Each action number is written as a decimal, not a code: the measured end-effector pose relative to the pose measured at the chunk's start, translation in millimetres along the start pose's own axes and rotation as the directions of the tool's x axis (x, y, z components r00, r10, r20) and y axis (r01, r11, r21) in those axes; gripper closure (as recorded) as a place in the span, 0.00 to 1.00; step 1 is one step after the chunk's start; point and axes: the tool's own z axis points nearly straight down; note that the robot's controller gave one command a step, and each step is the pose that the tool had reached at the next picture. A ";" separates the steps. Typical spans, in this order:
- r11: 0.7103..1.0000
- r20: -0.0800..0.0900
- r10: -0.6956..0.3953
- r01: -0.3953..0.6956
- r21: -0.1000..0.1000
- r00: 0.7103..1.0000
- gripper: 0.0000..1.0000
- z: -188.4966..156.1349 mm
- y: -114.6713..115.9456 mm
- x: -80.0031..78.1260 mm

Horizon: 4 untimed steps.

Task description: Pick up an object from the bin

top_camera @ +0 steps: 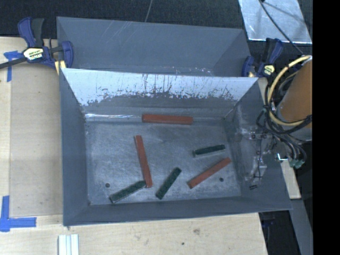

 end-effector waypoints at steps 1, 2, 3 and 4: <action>1.000 0.009 -0.003 0.003 0.002 1.000 0.00 -4.2 0.5 -1.9; 1.000 0.015 -0.018 0.018 0.003 1.000 0.00 49.2 1.5 -26.8; 0.983 0.005 0.184 -0.184 0.003 0.983 0.00 118.5 17.0 -36.3; 0.999 0.008 -0.050 0.050 0.000 0.999 1.00 129.5 94.3 -22.9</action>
Offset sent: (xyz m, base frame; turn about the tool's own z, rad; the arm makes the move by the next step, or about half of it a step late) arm 0.0516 0.0052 -0.1218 -0.0360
